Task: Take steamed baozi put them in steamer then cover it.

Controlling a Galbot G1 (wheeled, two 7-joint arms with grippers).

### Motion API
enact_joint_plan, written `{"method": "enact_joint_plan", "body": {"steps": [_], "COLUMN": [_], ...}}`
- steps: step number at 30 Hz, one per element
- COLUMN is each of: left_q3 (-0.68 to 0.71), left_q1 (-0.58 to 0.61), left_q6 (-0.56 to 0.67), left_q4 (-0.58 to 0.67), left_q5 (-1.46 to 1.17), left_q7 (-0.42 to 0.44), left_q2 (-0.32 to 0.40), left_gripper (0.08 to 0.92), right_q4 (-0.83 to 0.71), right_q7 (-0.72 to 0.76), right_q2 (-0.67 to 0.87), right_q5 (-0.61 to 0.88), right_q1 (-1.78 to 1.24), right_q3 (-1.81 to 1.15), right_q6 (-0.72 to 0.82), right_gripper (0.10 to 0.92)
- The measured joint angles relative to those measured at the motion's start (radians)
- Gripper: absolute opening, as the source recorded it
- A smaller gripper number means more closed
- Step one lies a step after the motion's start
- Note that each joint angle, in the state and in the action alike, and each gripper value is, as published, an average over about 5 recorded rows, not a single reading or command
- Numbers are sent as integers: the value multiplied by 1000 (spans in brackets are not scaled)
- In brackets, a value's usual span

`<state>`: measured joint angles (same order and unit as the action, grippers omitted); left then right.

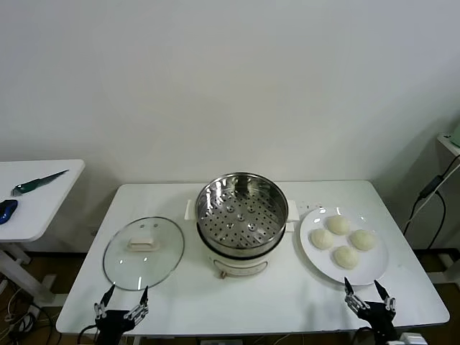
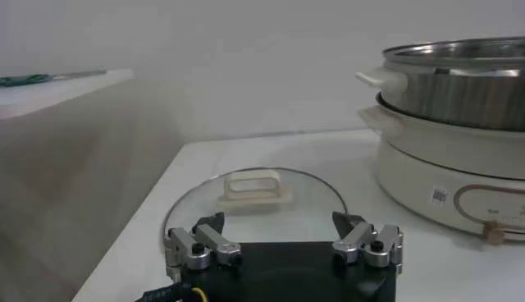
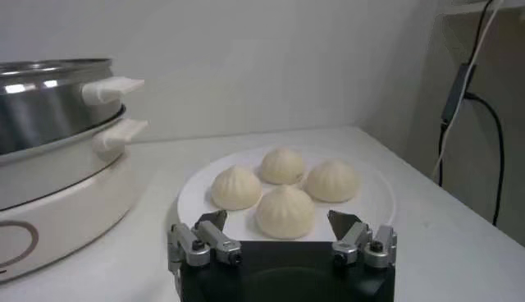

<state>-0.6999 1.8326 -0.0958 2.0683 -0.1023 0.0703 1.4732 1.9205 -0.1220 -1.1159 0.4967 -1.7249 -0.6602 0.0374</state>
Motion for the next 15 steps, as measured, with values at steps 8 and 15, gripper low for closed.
{"method": "enact_joint_plan", "body": {"steps": [8,15], "left_q3": [0,4], "left_q1": [-1,-11], "left_q6": [0,5], "left_q4": [8,13], "left_q5": [-4,-11], "left_q7": [0,1], "left_q2": [-4,-10], "left_gripper": [823,823], "right_q4": [-70,-238], "right_q7": [3,212], "right_q2": [109,339], "right_q5": [-53,-169], "right_q1": [226,578], "right_q3": [7,156], "right_q6": [125,181], "right_gripper": [823,823]}}
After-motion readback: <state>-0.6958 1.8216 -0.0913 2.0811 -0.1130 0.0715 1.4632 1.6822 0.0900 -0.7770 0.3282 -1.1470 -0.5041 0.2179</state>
